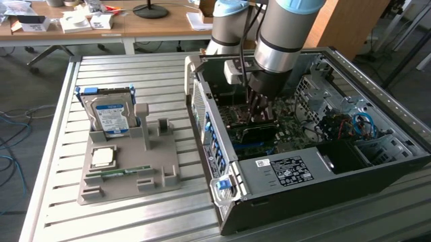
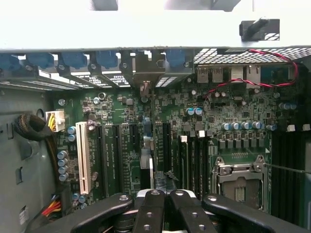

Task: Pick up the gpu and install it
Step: 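Press down on the gpu until it lock into place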

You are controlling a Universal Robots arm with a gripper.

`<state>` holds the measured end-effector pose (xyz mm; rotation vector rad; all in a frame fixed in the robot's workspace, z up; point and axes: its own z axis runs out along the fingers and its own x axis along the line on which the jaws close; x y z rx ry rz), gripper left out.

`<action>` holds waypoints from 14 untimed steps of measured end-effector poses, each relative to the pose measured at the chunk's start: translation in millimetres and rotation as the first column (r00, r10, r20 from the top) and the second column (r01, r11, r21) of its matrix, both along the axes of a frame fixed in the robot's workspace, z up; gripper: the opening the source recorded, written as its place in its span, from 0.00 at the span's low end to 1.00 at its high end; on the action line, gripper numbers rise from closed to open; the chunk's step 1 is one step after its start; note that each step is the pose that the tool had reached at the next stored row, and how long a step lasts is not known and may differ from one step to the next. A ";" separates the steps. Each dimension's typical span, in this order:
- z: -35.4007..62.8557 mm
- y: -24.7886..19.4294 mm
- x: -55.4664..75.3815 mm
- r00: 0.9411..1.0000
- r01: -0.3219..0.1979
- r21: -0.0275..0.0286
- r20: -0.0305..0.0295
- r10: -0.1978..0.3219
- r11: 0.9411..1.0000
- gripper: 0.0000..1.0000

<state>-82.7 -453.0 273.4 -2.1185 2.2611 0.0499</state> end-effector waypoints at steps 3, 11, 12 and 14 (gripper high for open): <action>-1.8 0.0 0.0 1.000 0.000 0.000 0.000 0.000 1.000 0.11; -3.9 0.0 0.0 1.000 0.000 0.000 0.000 0.000 1.000 0.11; -3.9 0.0 0.0 1.000 0.000 0.000 0.000 0.000 1.000 0.11; -4.5 0.1 0.0 1.000 0.000 0.000 0.000 0.000 1.000 0.11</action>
